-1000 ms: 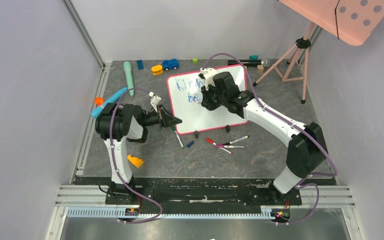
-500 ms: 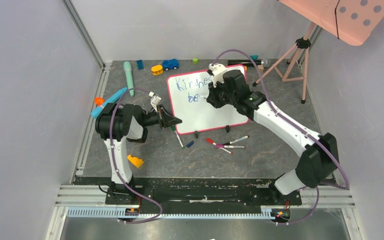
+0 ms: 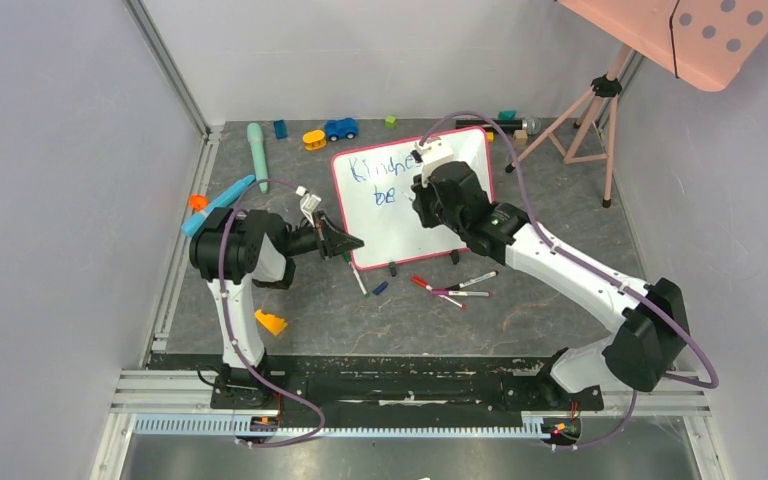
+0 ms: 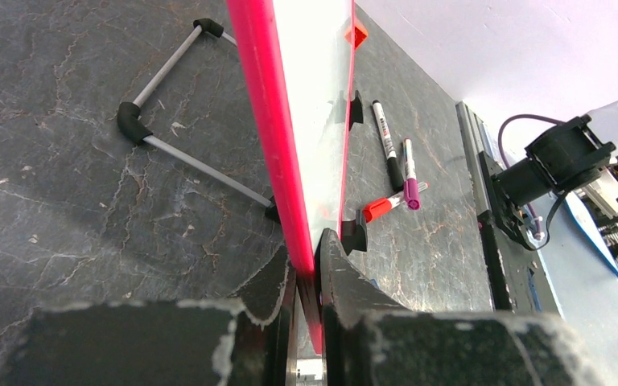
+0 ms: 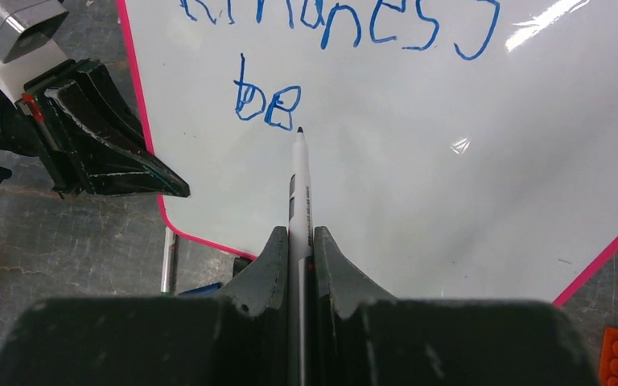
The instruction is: Write a sentence on the whiteboard
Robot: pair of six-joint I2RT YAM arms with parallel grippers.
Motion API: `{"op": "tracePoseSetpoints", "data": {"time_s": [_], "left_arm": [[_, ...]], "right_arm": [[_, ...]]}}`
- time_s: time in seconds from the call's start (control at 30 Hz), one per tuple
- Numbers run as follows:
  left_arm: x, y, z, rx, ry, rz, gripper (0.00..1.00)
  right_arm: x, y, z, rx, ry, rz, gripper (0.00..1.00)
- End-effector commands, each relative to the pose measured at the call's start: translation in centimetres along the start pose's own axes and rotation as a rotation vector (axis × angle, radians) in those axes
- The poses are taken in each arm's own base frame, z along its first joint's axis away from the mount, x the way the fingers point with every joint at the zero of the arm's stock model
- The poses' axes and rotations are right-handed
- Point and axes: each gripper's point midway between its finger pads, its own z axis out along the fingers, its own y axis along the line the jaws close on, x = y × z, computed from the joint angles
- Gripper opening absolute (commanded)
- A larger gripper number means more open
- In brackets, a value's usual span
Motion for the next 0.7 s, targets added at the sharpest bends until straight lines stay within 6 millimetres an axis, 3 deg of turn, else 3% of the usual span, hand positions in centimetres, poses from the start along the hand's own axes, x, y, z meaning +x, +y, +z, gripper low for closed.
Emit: {"op": "tracePoseSetpoints", "data": {"time_s": [0.0,0.43,0.67], "left_arm": [[-0.4,2.6,-0.2,-0.132,-0.069,0.179,0.03],[0.2,2.2,0.1,-0.108,-0.052,0.181,0.04],[0.1,2.3,0.1,-0.114,-0.053,0.189,0.05]], "right_arm": [[-1.1,-0.9,-0.5,0.092,-0.018,0.029,0.00],[-1.4,1.1,2.3,0.019,0.039,-0.022,0.00],[-2.3,0.3,2.7,0.076,0.036,-0.019,0.00]]}}
